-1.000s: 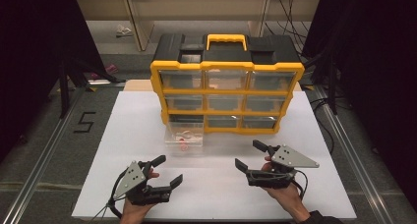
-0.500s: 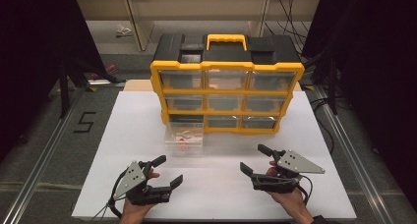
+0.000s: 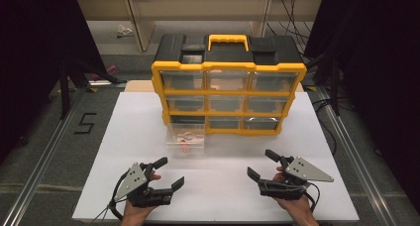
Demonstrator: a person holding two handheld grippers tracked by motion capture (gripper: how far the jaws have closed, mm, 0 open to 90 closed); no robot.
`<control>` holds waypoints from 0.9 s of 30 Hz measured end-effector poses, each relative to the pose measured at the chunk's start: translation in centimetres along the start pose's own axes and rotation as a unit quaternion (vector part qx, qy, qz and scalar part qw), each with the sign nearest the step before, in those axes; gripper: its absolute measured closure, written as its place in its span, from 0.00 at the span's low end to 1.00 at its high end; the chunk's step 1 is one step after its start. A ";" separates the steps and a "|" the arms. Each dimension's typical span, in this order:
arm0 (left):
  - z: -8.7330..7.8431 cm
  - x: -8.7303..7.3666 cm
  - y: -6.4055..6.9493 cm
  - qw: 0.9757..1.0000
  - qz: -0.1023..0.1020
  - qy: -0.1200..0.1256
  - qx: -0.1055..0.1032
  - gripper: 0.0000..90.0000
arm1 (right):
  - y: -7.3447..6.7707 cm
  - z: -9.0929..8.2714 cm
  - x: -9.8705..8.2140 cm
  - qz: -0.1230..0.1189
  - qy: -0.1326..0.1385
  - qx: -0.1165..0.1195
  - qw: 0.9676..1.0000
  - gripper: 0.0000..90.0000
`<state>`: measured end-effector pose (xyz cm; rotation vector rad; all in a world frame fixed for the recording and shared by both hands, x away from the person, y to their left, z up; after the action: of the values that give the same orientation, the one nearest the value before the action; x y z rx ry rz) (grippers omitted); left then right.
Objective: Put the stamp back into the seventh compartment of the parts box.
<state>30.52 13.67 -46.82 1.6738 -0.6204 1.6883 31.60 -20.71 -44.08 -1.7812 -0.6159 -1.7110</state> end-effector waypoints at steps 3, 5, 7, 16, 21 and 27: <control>0.1 0.0 0.0 1.000 0.000 -0.001 -0.001 0.17 | 0.1 -0.3 -0.1 0.000 0.003 -0.005 1.000 0.18; 0.0 0.0 0.0 1.000 -0.001 -0.001 -0.002 0.17 | 0.2 -0.6 -0.2 0.002 0.003 -0.007 1.000 0.18; 0.0 0.0 0.0 1.000 -0.001 -0.001 -0.001 0.17 | 0.2 -0.7 -0.4 0.003 0.002 -0.009 1.000 0.18; 0.1 0.0 0.0 1.000 -0.001 -0.001 -0.002 0.17 | 0.2 -1.0 -0.5 0.000 0.005 -0.012 1.000 0.18; 0.1 0.0 0.0 1.000 0.000 0.000 -0.002 0.17 | 0.2 -1.0 -0.4 0.000 0.006 -0.012 1.000 0.18; 0.0 0.0 0.0 1.000 -0.001 0.000 -0.002 0.17 | 0.3 -0.9 -0.6 -0.001 0.004 -0.014 1.000 0.18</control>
<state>30.58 13.67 -46.81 1.6710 -0.6202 1.6853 31.09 -21.49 -44.66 -1.7930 -0.5933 -1.7342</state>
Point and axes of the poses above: each handheld gripper's, and its own axes: z roughly forward along the jaws, x roughly out of its top, y roughly to its right, the point moved 4 cm from there along z, roughly forward along the jaws, and after that the axes turned 12 degrees about y, right-handed, at the moved point
